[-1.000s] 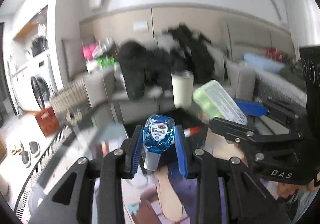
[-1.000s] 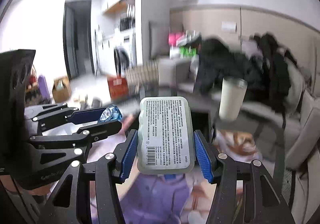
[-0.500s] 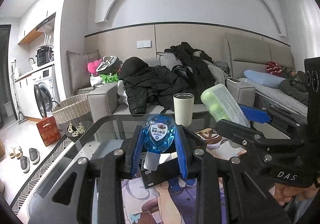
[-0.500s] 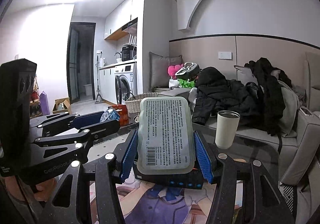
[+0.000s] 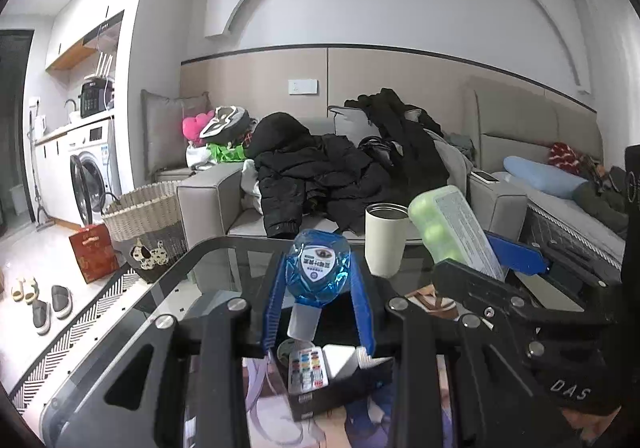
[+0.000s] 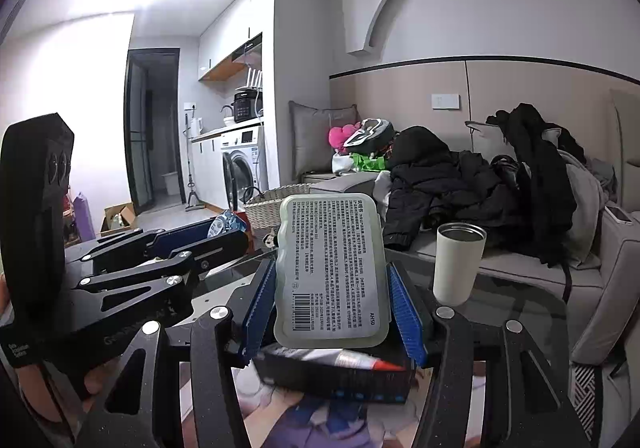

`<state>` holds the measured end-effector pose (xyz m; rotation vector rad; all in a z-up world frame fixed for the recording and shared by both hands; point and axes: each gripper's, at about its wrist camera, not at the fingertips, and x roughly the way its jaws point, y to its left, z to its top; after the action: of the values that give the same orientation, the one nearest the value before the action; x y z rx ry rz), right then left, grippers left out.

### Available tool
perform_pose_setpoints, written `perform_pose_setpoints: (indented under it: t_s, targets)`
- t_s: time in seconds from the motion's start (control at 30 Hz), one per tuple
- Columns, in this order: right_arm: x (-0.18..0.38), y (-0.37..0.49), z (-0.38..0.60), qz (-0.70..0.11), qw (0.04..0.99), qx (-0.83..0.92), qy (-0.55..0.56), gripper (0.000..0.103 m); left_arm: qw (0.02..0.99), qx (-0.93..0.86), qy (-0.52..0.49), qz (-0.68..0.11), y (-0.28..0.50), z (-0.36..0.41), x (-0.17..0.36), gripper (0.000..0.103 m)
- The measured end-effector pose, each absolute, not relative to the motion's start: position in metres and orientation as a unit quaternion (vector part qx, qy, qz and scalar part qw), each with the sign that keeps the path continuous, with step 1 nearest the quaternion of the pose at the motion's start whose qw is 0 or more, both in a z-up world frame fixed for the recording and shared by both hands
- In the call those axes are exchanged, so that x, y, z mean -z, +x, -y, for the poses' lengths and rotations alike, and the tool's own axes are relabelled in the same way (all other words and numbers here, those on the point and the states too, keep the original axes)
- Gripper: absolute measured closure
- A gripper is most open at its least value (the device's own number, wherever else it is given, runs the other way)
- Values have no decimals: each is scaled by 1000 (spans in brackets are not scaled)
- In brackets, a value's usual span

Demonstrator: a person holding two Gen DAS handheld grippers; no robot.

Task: Organize rigid objects
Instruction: 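Carry the container and blue bottle over the black box and lower them in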

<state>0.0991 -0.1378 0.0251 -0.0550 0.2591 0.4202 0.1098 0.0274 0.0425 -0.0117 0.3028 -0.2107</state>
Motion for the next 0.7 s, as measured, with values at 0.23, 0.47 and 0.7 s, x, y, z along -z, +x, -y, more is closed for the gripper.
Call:
perform_pose_setpoints:
  t_s: [0.23, 0.47, 0.7]
  targets:
    - [-32, 141, 127, -132, 973, -189, -14, 47, 984, 86, -30, -154, 145, -31, -38, 73]
    - [-28, 167, 126, -141, 974, -179, -5, 47, 982, 78, -46, -164, 158, -35, -34, 73]
    - [-21, 179, 132, -160, 973, -168, -2, 47, 974, 81, -48, -204, 170, -34, -25, 73]
